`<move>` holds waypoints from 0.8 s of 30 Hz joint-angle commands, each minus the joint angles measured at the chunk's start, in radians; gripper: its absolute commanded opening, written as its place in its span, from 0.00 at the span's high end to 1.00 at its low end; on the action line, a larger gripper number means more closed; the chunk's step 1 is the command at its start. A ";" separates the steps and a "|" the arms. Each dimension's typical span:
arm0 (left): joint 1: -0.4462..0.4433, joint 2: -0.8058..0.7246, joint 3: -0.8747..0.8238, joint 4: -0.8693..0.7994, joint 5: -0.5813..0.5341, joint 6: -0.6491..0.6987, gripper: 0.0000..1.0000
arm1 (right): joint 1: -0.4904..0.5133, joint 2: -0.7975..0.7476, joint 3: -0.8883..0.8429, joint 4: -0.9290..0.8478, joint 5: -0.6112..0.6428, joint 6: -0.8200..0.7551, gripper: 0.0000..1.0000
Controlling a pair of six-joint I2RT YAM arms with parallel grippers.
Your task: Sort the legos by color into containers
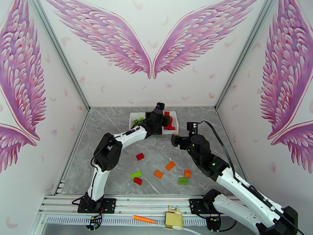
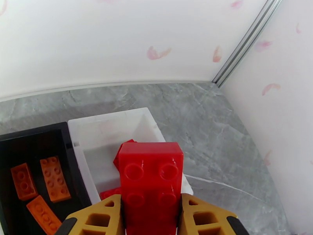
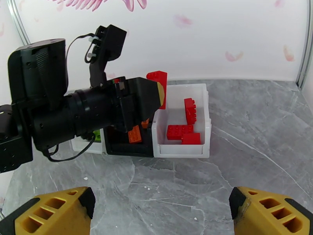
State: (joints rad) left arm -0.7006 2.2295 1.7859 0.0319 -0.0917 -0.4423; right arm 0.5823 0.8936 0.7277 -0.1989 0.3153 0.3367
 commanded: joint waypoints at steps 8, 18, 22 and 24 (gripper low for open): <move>0.008 0.182 0.303 -0.163 0.003 0.073 0.62 | -0.010 -0.013 -0.003 -0.030 0.024 -0.019 0.04; 0.011 0.029 0.155 -0.121 -0.013 0.093 0.31 | -0.012 -0.010 -0.004 0.026 -0.053 -0.039 0.04; 0.013 -0.113 -0.029 -0.030 -0.025 0.099 0.19 | -0.014 0.001 -0.007 0.057 -0.137 -0.059 0.04; 0.016 -0.188 -0.115 -0.014 -0.038 0.092 0.12 | -0.014 0.022 0.008 0.053 -0.171 -0.055 0.04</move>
State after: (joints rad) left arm -0.6918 2.1834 1.7420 -0.0540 -0.1055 -0.3553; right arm 0.5758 0.8978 0.7273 -0.1684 0.2199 0.3012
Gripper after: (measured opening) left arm 0.860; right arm 0.962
